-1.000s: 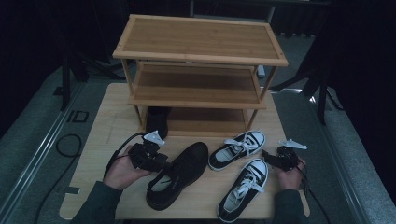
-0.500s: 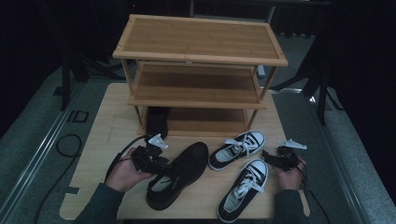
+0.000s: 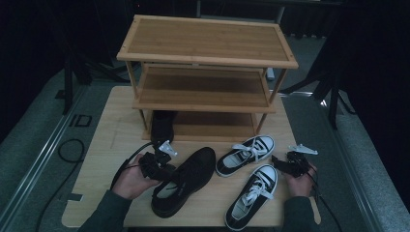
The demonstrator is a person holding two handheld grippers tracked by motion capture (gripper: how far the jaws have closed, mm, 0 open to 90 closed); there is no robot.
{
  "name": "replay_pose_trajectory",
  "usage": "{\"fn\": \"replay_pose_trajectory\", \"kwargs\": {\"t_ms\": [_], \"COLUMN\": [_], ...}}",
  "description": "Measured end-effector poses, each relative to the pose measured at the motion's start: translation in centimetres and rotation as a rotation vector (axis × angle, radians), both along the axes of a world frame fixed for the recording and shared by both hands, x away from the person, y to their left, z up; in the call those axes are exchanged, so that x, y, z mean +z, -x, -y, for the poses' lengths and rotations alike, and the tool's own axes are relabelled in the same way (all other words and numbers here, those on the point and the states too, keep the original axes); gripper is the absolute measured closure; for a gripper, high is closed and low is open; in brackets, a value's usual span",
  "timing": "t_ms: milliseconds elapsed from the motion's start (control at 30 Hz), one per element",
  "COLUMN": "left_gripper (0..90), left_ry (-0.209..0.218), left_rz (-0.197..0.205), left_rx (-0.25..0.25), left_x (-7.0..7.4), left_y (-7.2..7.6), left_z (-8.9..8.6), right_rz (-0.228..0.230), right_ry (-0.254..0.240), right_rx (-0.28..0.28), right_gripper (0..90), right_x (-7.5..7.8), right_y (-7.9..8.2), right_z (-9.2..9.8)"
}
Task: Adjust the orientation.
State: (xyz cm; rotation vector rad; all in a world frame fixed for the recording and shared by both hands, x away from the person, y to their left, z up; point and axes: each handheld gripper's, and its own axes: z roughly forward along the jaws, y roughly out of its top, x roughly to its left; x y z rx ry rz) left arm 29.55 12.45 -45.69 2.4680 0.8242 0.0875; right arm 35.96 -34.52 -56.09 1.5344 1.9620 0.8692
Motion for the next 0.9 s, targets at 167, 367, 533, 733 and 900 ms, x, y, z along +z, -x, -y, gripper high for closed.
{"fn": "replay_pose_trajectory", "kwargs": {"t_ms": [167,367,533,733,900], "left_gripper": [70.5,70.6,72.0,74.0,78.4], "left_ry": [-0.023,-0.055,-0.075,-0.105,-0.11], "left_rz": [0.006,0.02,0.018,0.023,0.02], "left_rx": [-0.001,0.003,0.007,0.011,0.023], "left_x": [0.0,-0.1,-0.2,-0.5,-0.6], "left_y": [0.1,0.2,0.1,0.0,-0.2], "left_z": [0.2,0.7,1.0,1.5,1.9], "right_rz": [0.0,0.0,0.0,0.0,0.0], "right_ry": [0.0,0.0,0.0,0.0,0.0], "right_rx": [0.0,0.0,0.0,0.0,0.0], "right_gripper": [27.0,27.0,27.0,27.0,27.0], "right_x": [0.0,0.0,0.0,0.0,0.0], "right_y": [0.0,0.0,0.0,0.0,0.0], "right_z": [0.0,0.0,0.0,0.0,0.0]}}
